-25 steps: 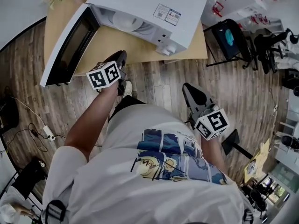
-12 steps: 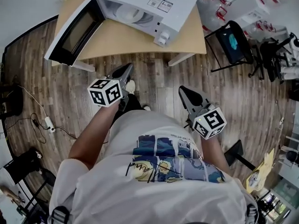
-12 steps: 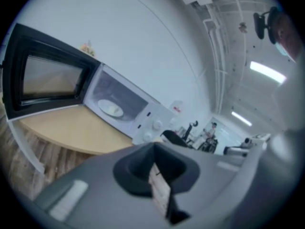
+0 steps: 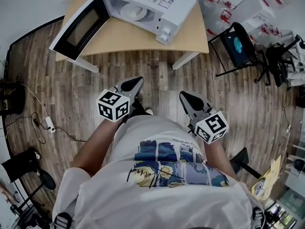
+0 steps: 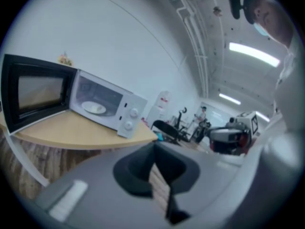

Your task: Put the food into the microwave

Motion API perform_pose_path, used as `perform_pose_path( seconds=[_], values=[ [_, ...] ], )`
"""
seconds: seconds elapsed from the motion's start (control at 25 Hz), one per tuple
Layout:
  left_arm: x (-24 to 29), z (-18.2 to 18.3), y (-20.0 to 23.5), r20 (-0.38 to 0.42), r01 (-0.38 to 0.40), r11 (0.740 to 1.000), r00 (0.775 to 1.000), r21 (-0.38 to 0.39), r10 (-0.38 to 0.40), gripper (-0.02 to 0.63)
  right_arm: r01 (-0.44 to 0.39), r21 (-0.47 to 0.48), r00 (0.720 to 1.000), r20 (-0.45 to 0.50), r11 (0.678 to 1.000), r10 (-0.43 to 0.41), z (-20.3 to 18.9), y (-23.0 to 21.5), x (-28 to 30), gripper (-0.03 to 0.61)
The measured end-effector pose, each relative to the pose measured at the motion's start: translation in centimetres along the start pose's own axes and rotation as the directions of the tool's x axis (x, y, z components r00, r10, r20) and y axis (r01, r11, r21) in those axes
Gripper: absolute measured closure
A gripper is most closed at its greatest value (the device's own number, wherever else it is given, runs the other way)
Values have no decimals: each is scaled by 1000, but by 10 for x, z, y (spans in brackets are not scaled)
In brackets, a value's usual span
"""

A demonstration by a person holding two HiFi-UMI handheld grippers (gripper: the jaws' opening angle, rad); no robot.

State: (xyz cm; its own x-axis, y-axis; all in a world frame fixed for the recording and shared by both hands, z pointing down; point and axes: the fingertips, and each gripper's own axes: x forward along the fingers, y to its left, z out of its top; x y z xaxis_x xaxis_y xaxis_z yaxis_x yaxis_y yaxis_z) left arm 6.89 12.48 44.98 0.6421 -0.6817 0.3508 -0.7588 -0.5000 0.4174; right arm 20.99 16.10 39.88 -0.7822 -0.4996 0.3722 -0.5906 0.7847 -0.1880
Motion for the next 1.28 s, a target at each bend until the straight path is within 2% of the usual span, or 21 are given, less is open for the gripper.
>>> perform_pose_path(
  seconds=[0.24, 0.8, 1.28],
  values=[
    [4, 3, -9, 1, -2, 999, 1000, 37, 2, 606, 4, -12, 1000, 12, 1000, -4, 0, -2, -8, 572],
    [5, -3, -19, -21, -25, 997, 999, 67, 27, 606, -16, -35, 1000, 14, 999, 16, -4, -2, -17, 572],
    [-11, -19, -17, -62, -91, 994, 994, 53, 94, 605, -96, -27, 995, -16, 995, 95, -14, -1, -3, 572]
  ],
)
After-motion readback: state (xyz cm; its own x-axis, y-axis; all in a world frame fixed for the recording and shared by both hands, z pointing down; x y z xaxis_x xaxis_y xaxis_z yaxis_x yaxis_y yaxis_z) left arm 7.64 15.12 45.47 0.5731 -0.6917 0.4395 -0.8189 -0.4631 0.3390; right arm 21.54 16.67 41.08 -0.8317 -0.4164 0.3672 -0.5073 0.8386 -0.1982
